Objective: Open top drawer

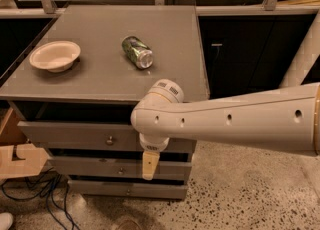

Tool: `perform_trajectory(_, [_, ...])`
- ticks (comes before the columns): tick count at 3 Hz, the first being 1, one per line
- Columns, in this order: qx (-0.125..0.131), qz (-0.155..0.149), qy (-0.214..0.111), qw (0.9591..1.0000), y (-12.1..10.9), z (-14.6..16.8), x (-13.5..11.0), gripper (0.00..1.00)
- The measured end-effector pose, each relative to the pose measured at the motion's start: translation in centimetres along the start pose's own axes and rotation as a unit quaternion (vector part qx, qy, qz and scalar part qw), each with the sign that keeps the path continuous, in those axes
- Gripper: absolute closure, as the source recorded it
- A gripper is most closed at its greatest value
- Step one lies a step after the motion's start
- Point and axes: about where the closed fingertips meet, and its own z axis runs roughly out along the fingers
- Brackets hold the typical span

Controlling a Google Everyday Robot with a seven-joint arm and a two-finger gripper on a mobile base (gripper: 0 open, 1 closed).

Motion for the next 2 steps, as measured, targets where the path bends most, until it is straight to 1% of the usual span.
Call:
perform_trajectory(1, [-0.03, -0.014, 0.01, 0.9994, 1.8, 0.3, 0.8, 0.0])
perform_trajectory(2, [-0.052, -0.021, 0.011, 0.9984, 2.9, 0.4, 1.4, 0.0])
